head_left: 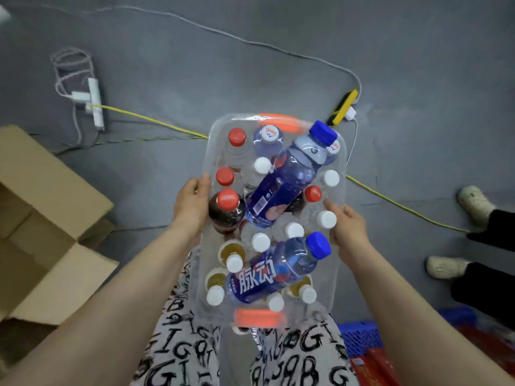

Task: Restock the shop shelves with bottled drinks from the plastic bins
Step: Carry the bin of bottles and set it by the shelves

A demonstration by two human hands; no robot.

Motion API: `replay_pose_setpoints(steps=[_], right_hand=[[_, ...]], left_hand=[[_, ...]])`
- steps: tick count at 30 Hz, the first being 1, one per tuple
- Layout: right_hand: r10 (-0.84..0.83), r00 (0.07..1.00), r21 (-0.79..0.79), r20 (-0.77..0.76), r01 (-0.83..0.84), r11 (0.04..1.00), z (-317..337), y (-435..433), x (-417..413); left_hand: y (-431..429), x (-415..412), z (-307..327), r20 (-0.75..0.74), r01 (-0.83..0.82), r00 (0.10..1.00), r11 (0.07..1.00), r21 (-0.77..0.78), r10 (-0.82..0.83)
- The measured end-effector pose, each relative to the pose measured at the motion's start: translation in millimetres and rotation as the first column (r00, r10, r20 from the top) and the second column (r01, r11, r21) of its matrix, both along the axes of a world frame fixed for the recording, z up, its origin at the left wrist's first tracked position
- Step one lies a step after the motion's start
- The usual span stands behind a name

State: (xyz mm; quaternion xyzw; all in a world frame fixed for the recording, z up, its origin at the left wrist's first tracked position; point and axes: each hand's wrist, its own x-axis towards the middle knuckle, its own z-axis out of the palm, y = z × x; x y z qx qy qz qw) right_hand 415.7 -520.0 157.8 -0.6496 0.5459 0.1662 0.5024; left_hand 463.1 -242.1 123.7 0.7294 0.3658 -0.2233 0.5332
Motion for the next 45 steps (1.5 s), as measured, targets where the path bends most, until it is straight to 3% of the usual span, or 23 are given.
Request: replay_pose_setpoints(steps=[9, 13, 21, 29, 36, 45], right_hand=[[-0.087, 0.996, 0.1, 0.008, 0.086, 0.991, -22.0, -50.5, 186.7], [-0.084, 0.996, 0.051, 0.022, 0.083, 0.995, -20.4, -89.4, 287.9], [-0.164, 0.986, -0.027, 0.039, 0.165, 0.986, -9.3, -153.5, 477.1], [-0.274, 0.961, 0.047, 0.038, 0.273, 0.961, -21.5, -222.1, 638.2], [-0.268, 0.963, 0.079, 0.031, 0.265, 0.961, -18.2, -333.2, 758.2], [-0.304, 0.95, -0.072, -0.065, 0.3, 0.951, -33.8, -470.5, 882.2]], left_hand=[[-49.2, 215.0, 10.1, -0.029, 0.057, 0.998, 0.997, 0.05, -0.056], [-90.5, 314.5, 19.5, -0.041, 0.069, 0.997, 0.995, 0.07, -0.066], [-161.7, 518.9, 3.5, -0.029, 0.112, 0.993, 0.991, -0.07, -0.115], [-251.1, 717.2, 9.8, 0.047, 0.245, 0.968, 0.969, 0.03, -0.246], [-357.4, 836.9, 15.8, 0.03, 0.228, 0.972, 0.97, 0.081, -0.232], [-502.9, 973.2, -26.4, 0.037, 0.329, 0.944, 0.942, -0.063, -0.327]])
